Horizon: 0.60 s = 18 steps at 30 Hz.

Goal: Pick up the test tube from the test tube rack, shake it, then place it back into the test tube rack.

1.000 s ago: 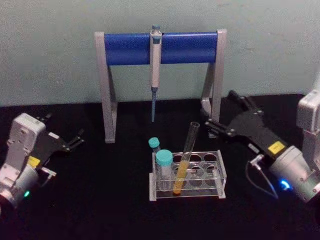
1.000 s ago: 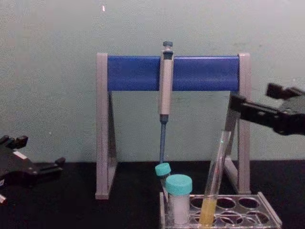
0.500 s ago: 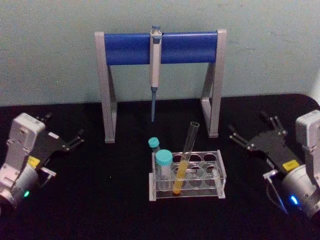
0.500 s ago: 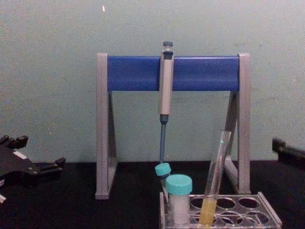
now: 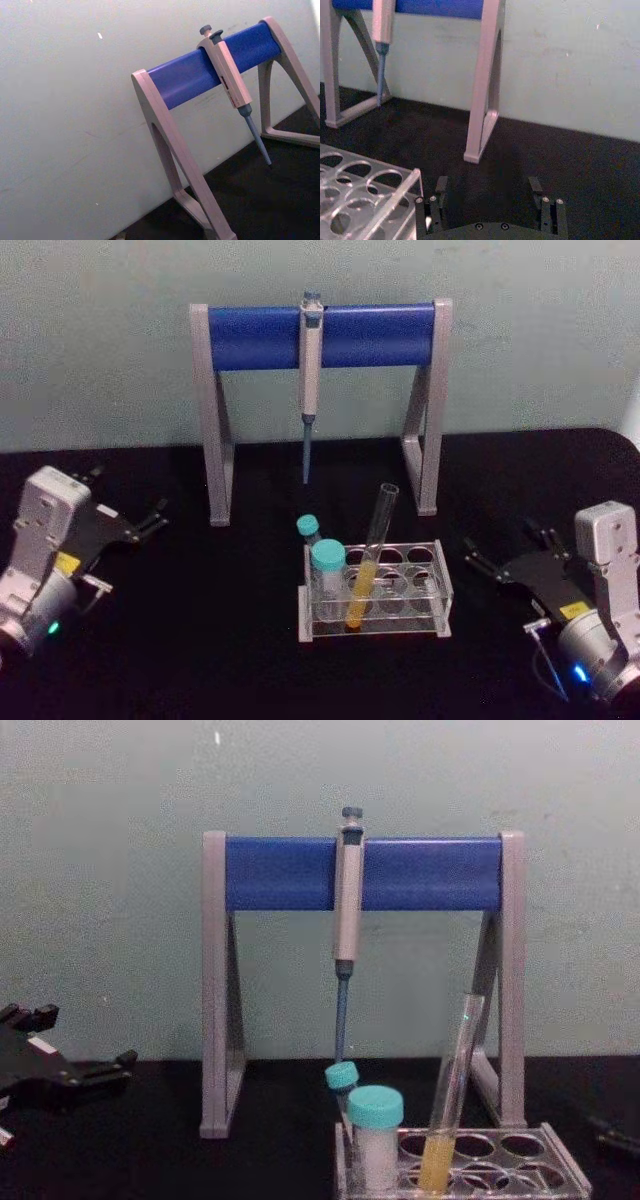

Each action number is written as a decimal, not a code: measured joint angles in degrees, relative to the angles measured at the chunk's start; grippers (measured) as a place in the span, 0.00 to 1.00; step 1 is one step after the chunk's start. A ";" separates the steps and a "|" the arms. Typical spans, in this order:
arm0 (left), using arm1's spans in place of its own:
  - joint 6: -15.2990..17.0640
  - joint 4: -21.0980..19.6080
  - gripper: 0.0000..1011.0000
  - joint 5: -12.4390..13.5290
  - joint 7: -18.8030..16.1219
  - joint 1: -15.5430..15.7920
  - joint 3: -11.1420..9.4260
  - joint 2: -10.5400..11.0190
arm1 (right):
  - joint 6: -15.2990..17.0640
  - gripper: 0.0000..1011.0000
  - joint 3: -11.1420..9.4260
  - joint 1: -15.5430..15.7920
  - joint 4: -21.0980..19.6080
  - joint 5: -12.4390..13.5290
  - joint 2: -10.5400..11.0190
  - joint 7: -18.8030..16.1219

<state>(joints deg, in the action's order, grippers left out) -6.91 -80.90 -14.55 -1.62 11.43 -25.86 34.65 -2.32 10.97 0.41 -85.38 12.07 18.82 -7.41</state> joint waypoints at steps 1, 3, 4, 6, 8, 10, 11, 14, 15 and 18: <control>0.00 0.00 0.99 0.00 0.00 0.00 0.00 0.00 | 0.11 0.99 -0.08 -0.04 0.39 -0.06 -0.15 -0.10; 0.00 0.00 0.99 0.00 0.00 0.00 0.00 0.00 | 0.28 0.99 -0.19 -0.10 0.92 -0.19 -0.36 -0.33; 0.00 0.00 0.99 0.00 0.00 0.00 0.00 0.00 | 0.43 0.99 -0.27 -0.19 1.34 -0.36 -0.57 -0.53; 0.00 0.00 0.99 0.00 0.00 0.00 0.00 0.00 | 0.56 0.99 -0.36 -0.27 1.66 -0.48 -0.72 -0.70; 0.00 0.00 0.99 0.00 0.00 0.00 0.00 0.00 | 0.57 0.99 -0.35 -0.27 1.65 -0.48 -0.71 -0.71; 0.00 0.00 0.99 0.00 0.00 0.00 0.00 0.00 | 0.56 0.99 -0.34 -0.27 1.62 -0.46 -0.68 -0.71; 0.00 0.00 0.99 0.00 0.00 0.00 0.00 0.00 | 0.56 0.99 -0.33 -0.27 1.60 -0.46 -0.68 -0.71; 0.00 0.00 0.99 0.00 0.00 0.00 0.00 0.00 | 0.54 0.99 -0.30 -0.26 1.55 -0.44 -0.65 -0.71; 0.00 0.00 0.99 0.00 0.00 0.00 0.00 0.00 | 0.53 0.99 -0.30 -0.26 1.53 -0.44 -0.64 -0.71; 0.00 0.00 0.99 0.00 0.00 0.00 0.00 0.00 | 0.52 0.99 -0.28 -0.25 1.48 -0.43 -0.62 -0.71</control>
<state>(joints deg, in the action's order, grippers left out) -6.91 -80.90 -14.55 -1.62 11.43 -25.86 34.65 -1.80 10.69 0.16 -83.90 11.64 18.20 -8.12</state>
